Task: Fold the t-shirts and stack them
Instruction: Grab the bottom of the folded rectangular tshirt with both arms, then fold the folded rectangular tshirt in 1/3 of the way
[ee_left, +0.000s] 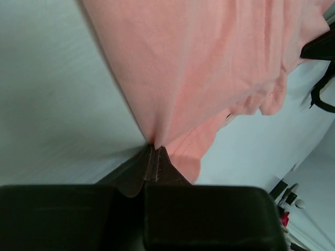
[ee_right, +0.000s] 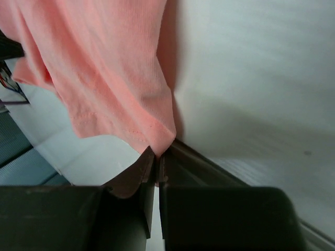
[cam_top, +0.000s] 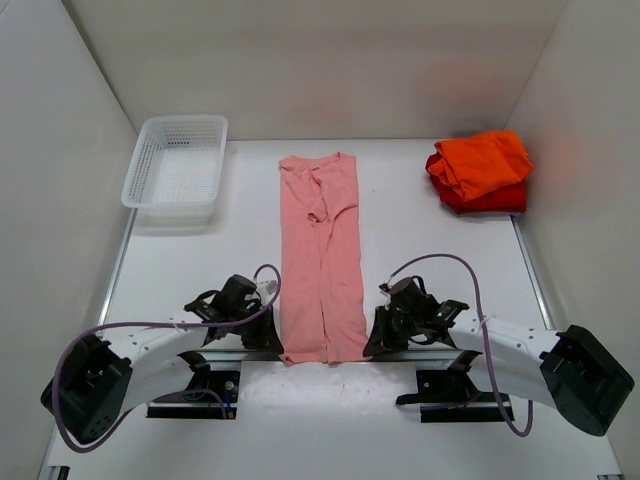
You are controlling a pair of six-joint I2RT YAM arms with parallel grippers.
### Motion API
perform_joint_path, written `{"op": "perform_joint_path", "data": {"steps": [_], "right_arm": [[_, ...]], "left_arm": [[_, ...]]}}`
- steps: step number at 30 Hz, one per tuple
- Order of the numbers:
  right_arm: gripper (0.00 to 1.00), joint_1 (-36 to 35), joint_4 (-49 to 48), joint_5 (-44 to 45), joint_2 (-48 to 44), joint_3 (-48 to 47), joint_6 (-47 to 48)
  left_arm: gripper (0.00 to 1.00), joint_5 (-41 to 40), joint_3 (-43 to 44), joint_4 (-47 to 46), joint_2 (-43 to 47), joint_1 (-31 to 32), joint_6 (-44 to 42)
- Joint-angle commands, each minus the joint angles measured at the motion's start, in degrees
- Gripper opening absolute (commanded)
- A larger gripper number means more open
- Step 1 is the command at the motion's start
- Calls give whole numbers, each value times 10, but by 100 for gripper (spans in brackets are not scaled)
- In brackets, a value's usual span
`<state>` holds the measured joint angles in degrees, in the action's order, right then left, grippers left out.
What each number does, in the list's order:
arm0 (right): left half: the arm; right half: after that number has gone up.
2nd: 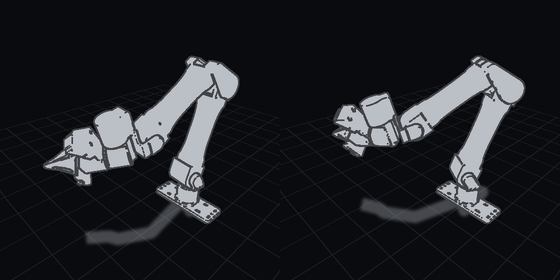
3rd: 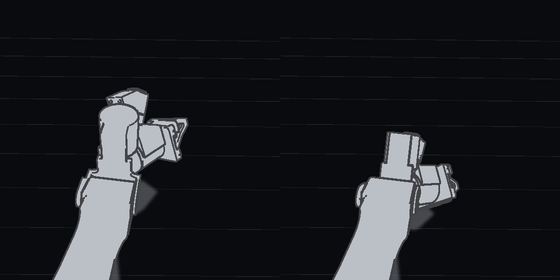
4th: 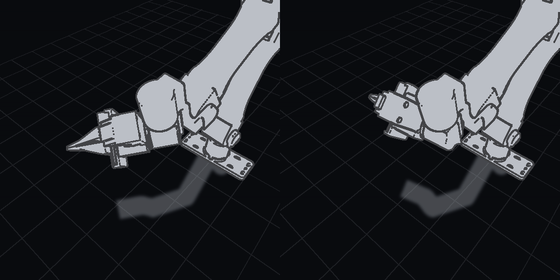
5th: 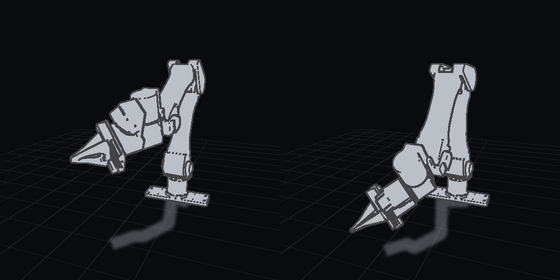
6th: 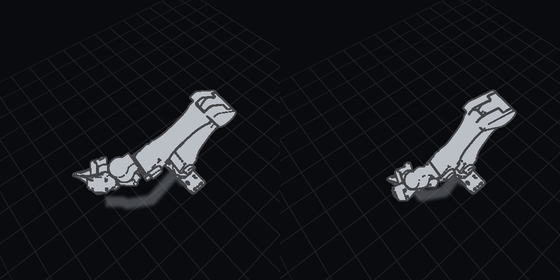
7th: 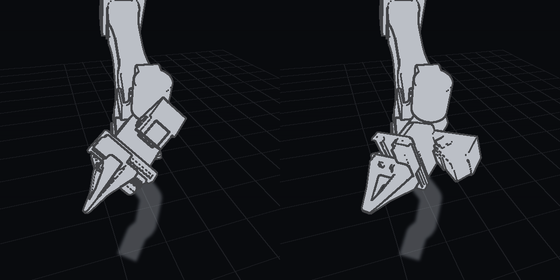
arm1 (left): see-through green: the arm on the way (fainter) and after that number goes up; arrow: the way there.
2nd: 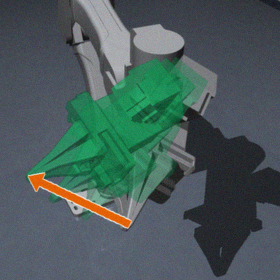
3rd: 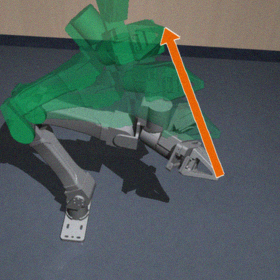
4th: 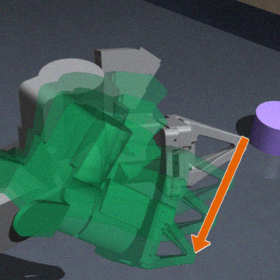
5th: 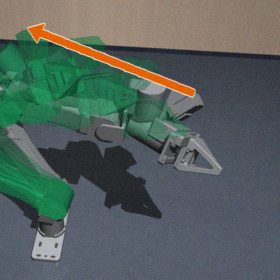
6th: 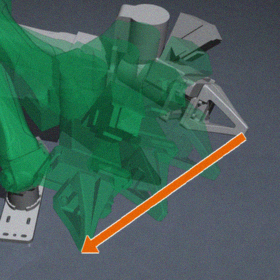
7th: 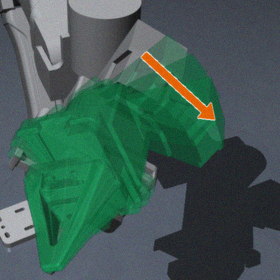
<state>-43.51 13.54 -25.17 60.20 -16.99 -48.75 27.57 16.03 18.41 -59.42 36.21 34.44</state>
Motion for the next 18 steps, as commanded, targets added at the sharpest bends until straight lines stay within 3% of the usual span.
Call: {"op": "perform_joint_path", "data": {"steps": [1, 6, 11, 16, 18], "right_arm": [[0, -15, 30, -20, -10, -4, -8], [0, 32, 77, -67, 15, -77, 50], [0, 126, 141, -110, 107, -231, 134], [0, 215, 161, -129, 272, -413, 220], [0, 250, 138, -129, 333, -471, 233]], "left_arm": [[0, 13, -15, 11, 8, -1, 4], [0, 38, 71, 50, -3, -50, -22], [0, 72, 215, 67, -103, -139, -56], [0, 80, 337, -5, -231, -217, -47], [8, 75, 368, -55, -302, -243, -25]]}}
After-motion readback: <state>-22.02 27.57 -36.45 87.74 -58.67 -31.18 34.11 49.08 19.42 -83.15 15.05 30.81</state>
